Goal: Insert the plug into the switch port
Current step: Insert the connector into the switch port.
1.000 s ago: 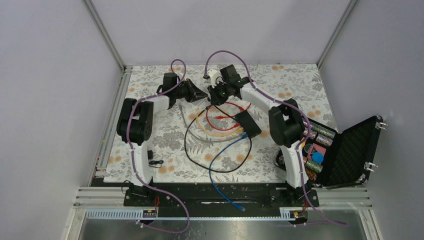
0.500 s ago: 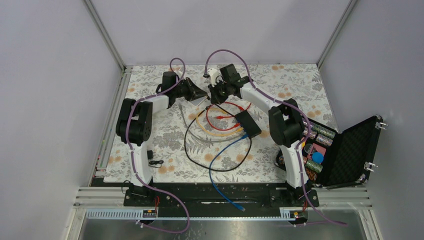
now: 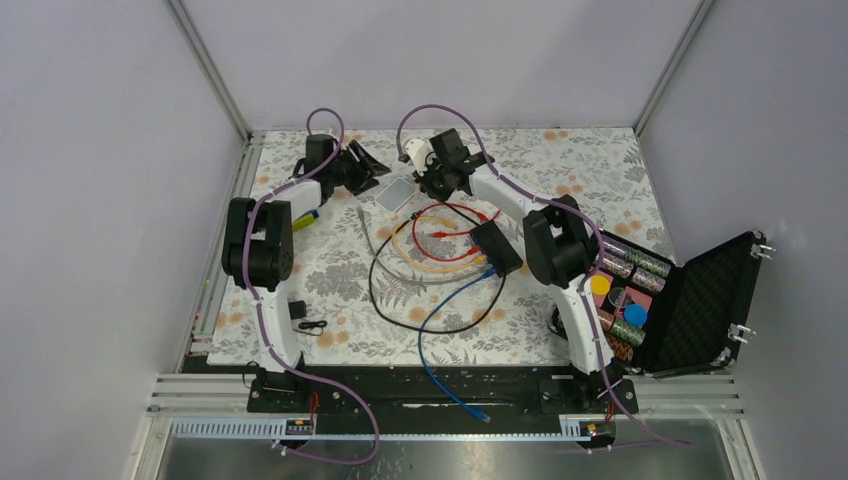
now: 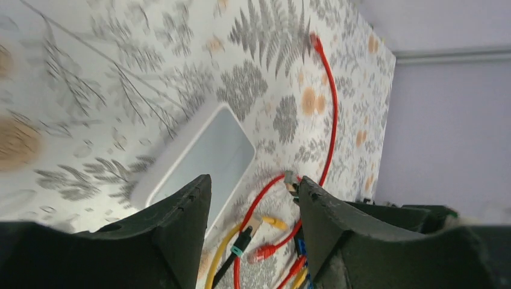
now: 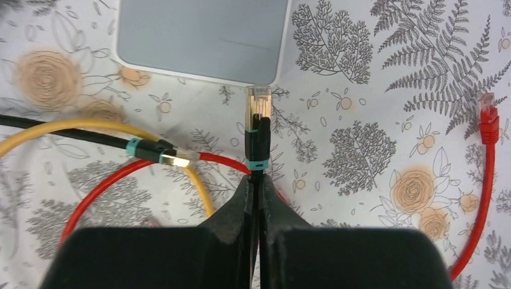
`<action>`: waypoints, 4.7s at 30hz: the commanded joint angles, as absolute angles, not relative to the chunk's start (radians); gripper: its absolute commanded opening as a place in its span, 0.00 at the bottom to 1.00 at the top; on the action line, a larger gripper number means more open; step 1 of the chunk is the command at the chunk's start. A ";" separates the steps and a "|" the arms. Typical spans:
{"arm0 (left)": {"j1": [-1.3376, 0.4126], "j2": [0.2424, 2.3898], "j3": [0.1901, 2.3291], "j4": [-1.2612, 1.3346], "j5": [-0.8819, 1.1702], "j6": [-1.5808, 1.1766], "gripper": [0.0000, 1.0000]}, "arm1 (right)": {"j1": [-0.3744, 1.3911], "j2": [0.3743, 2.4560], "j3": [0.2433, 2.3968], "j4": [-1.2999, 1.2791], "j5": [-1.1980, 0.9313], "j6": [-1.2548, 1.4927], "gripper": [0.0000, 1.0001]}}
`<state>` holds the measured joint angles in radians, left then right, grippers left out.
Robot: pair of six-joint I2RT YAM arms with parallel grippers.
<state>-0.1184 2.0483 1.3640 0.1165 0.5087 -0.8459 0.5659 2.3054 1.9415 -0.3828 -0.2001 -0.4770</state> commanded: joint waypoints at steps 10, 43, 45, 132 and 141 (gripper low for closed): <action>-0.091 2.160 1.529 0.045 0.419 -0.832 0.53 | 0.587 2.434 2.143 -0.534 -0.087 -0.683 0.00; -0.083 2.199 1.562 -0.009 0.469 -0.830 0.47 | 0.605 2.441 2.067 -0.444 -0.012 -0.879 0.00; -0.084 2.222 1.597 -0.028 0.467 -0.824 0.47 | 0.596 2.435 2.067 -0.432 -0.016 -0.862 0.00; -0.119 2.373 1.740 -0.080 0.718 -0.640 0.48 | 0.595 2.335 1.839 -0.023 -0.114 -0.946 0.00; -0.135 2.375 1.742 -0.068 0.758 -0.626 0.48 | 0.621 2.341 1.839 -0.056 -0.100 -1.038 0.00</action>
<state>-0.1059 2.3653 1.7123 -0.0845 0.6895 -0.6456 0.5827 2.3554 1.7985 -0.0772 -0.0917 -0.9546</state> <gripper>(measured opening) 0.479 0.025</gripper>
